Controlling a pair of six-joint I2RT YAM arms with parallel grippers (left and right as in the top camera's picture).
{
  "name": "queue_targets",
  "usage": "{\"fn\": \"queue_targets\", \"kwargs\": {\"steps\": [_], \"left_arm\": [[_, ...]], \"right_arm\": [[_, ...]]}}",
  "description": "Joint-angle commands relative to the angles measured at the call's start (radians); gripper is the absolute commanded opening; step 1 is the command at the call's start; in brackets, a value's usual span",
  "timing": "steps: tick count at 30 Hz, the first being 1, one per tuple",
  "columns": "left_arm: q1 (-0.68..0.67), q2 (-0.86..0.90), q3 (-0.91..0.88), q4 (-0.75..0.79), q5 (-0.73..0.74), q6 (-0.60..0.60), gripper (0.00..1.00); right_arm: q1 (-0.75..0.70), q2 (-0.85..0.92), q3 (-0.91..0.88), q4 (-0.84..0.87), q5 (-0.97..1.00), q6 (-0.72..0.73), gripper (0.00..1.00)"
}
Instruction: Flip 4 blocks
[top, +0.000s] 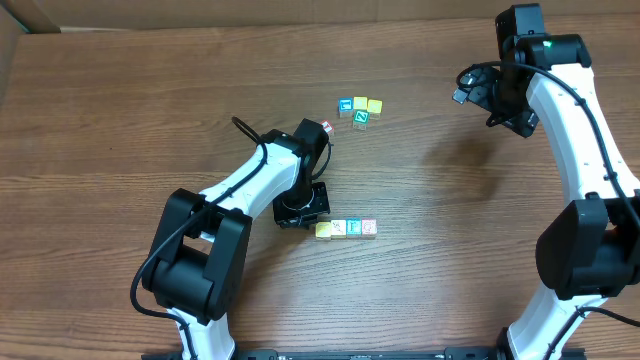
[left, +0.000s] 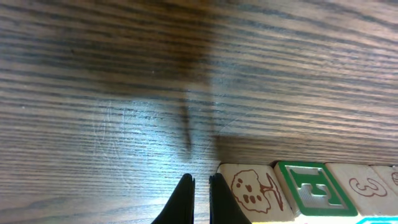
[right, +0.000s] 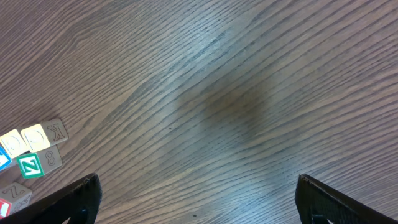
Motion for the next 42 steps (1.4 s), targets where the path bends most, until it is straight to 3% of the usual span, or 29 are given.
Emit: {"fn": "queue_targets", "kwargs": {"steps": [1,42], "left_arm": [[-0.005,-0.017,-0.005,0.014,0.018,-0.01,0.04],[-0.005,-0.017,-0.005,0.05,0.017,-0.008,0.04]], "right_arm": [[-0.002,-0.01,0.006,0.003,0.01,-0.003,1.0],[-0.002,-0.01,0.006,0.003,0.01,-0.003,1.0]]}}
